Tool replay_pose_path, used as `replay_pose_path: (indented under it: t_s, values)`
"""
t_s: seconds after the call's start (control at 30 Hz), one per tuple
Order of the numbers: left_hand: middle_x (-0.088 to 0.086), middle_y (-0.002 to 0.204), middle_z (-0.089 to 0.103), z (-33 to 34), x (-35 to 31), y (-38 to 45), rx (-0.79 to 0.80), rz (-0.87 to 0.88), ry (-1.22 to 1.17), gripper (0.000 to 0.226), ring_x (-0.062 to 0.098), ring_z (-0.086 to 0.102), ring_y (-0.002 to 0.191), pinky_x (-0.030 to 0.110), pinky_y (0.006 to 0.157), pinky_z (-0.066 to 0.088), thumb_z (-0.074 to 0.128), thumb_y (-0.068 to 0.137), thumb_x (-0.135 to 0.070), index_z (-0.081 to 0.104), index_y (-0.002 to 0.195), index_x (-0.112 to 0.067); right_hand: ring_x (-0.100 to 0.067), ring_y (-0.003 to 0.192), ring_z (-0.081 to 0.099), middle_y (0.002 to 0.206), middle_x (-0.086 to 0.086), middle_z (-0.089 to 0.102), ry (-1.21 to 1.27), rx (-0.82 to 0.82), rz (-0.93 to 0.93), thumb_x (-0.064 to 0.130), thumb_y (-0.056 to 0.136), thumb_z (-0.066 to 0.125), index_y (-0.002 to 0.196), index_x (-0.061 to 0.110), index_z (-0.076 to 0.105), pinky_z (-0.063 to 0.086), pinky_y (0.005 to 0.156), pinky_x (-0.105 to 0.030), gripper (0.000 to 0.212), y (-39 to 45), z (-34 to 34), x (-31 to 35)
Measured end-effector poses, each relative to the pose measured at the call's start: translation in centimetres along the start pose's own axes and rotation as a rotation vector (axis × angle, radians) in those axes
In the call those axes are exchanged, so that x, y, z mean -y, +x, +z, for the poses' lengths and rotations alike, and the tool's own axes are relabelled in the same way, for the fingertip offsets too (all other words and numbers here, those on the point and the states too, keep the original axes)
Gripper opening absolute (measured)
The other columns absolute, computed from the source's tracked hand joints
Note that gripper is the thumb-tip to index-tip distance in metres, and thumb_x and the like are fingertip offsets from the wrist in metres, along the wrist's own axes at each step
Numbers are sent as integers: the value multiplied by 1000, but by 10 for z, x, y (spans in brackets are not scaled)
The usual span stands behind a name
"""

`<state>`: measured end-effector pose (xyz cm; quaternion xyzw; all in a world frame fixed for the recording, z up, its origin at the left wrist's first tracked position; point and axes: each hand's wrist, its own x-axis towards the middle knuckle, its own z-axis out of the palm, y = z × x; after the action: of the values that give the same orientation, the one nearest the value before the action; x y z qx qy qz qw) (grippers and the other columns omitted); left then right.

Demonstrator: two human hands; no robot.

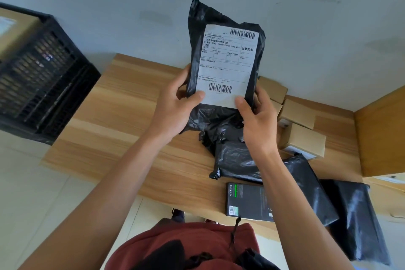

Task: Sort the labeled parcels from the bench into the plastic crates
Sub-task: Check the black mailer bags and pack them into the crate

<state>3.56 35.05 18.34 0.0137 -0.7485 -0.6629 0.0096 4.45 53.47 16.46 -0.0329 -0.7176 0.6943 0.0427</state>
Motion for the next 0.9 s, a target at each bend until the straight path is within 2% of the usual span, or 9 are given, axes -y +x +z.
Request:
replay_pose_path:
  t_s: [0.13, 0.2, 0.37, 0.6, 0.77, 0.9]
  values:
    - [-10, 129, 72, 1, -5, -13, -88, 36, 28, 54, 4, 68, 116, 20, 96, 55, 64, 98, 5, 55, 148, -12, -7, 121, 66, 130, 6, 71, -42, 25, -32, 3, 102, 60, 143, 14, 57, 55, 101, -28, 42, 1, 0, 4]
    - [-8, 131, 71, 1, -6, -20, -123, 47, 50, 54, 4, 68, 118, 22, 99, 55, 63, 98, 6, 55, 149, -11, -6, 116, 68, 126, 10, 73, -74, 31, -37, 5, 101, 61, 140, 16, 60, 57, 98, -29, 40, 0, 2, 5]
    - [-9, 131, 71, -6, -3, -39, -209, 36, 105, 53, 6, 67, 119, 34, 105, 55, 65, 99, -1, 56, 149, -16, -14, 122, 65, 131, 6, 69, -111, 73, -32, 20, 98, 64, 142, 23, 60, 56, 102, -45, 43, -5, 10, 0]
    - [-15, 128, 72, -34, 5, -80, -349, 4, 143, 56, 7, 66, 119, 35, 100, 57, 60, 100, -1, 56, 149, -28, -10, 115, 68, 124, 6, 72, -85, 260, -47, 10, 101, 62, 139, 19, 62, 60, 96, -39, 39, -20, 40, 1]
    - [-16, 125, 72, -65, 14, -106, -446, -18, 158, 54, 6, 67, 117, 33, 98, 59, 60, 100, -1, 57, 147, -27, -13, 122, 64, 127, 10, 70, -129, 344, -69, 16, 101, 63, 138, 26, 62, 57, 100, -44, 39, -37, 77, 1]
    - [-19, 131, 68, -101, 23, -125, -514, -12, 251, 56, 2, 62, 124, 34, 99, 58, 61, 100, -5, 51, 149, -30, -10, 121, 64, 125, 13, 70, -146, 390, -73, 16, 101, 64, 137, 27, 62, 59, 98, -43, 38, -55, 117, 3]
